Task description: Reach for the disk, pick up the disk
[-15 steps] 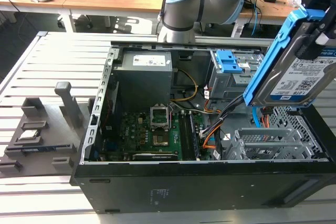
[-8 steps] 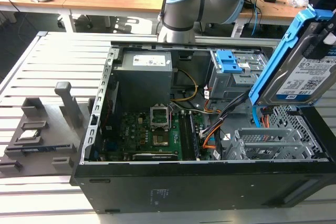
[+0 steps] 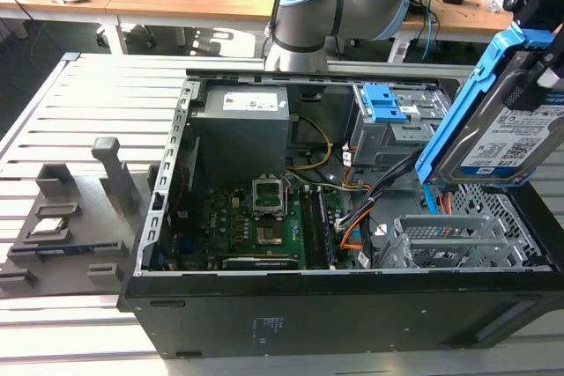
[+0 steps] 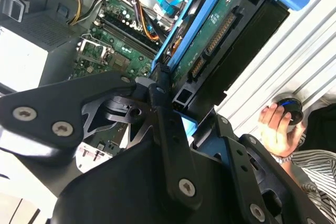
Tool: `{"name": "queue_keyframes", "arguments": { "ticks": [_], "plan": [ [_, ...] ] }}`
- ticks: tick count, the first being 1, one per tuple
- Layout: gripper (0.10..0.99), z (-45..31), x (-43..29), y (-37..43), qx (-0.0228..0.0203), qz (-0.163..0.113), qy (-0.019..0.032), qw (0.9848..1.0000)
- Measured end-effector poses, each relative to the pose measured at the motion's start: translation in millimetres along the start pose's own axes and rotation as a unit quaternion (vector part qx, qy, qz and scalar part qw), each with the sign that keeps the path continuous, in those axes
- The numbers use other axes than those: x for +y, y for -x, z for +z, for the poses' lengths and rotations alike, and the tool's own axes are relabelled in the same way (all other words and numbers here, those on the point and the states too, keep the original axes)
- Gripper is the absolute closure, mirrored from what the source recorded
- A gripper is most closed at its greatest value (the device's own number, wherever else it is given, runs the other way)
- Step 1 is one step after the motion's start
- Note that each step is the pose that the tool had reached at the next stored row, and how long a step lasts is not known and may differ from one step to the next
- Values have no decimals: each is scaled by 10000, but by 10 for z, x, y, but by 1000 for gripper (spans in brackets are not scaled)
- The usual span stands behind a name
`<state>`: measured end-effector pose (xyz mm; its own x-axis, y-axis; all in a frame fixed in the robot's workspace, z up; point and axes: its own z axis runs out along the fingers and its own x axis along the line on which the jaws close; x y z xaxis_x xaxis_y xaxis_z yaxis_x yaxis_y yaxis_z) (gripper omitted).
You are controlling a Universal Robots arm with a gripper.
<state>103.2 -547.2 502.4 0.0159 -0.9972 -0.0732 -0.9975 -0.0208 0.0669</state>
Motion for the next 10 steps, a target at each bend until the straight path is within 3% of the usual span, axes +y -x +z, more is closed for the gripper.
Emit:
{"name": "queue_keyframes", "arguments": {
  "ticks": [10],
  "plan": [
    [718, 7, 0, -39, 8, 0, 0, 10000]
  ]
}}
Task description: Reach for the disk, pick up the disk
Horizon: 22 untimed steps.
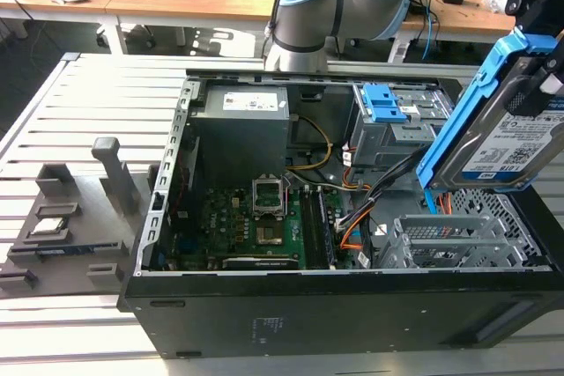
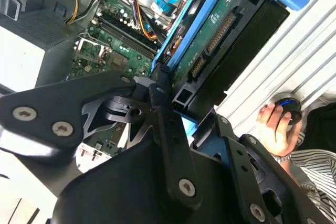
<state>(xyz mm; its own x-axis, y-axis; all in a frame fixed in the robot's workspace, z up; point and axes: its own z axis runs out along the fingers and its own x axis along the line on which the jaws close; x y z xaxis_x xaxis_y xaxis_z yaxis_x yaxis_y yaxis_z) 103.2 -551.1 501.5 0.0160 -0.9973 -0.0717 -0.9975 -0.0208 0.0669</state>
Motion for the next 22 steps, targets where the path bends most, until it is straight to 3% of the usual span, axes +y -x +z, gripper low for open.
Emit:
{"name": "queue_keyframes", "arguments": {
  "ticks": [10, 22],
  "plan": [
    [718, 14, 0, -42, 9, 1, 0, 10000],
    [718, 131, -8, -126, 10, 1, 0, 10000]
  ]
}}
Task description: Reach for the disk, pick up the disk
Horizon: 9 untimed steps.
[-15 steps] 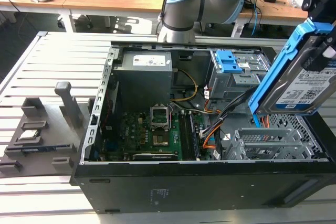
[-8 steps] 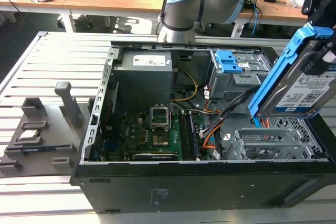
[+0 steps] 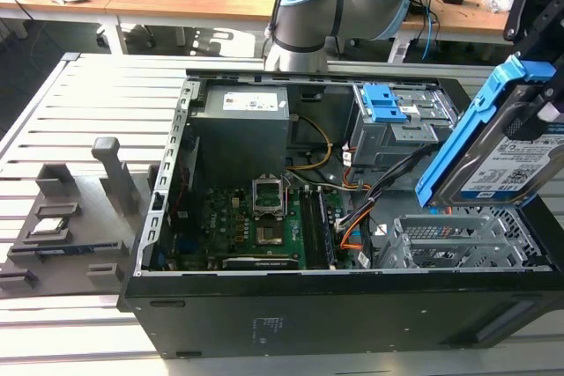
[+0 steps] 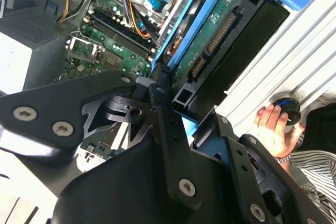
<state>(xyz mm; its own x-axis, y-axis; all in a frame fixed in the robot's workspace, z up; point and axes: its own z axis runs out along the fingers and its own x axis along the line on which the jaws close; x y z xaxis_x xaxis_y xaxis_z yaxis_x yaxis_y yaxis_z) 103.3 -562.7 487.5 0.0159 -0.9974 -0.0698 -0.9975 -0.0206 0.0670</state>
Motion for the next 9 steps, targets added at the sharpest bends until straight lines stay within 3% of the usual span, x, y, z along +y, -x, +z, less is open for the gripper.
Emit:
{"name": "queue_keyframes", "arguments": {
  "ticks": [9],
  "plan": [
    [718, 51, -35, -36, -1, 0, 0, 10000]
  ]
}}
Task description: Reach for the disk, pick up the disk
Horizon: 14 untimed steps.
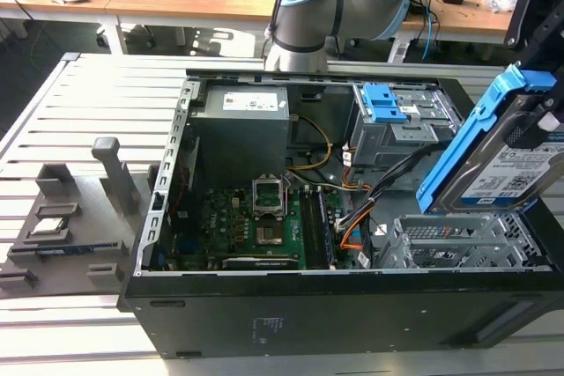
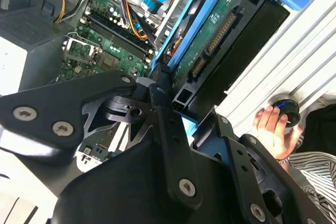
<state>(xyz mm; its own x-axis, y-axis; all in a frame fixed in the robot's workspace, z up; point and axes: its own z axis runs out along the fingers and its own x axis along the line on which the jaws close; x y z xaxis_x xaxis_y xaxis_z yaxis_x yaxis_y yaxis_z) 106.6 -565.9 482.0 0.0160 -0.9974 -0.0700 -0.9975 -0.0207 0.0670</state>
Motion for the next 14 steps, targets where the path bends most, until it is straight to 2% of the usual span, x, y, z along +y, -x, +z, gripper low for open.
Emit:
{"name": "queue_keyframes", "arguments": {
  "ticks": [4, 8, 14],
  "plan": [
    [718, 17, -17, -14, 2, 1, 0, 10000],
    [718, 119, -24, -70, 1, 0, 0, 10000],
    [718, 245, -32, -92, 1, 0, 0, 10000]
  ]
}}
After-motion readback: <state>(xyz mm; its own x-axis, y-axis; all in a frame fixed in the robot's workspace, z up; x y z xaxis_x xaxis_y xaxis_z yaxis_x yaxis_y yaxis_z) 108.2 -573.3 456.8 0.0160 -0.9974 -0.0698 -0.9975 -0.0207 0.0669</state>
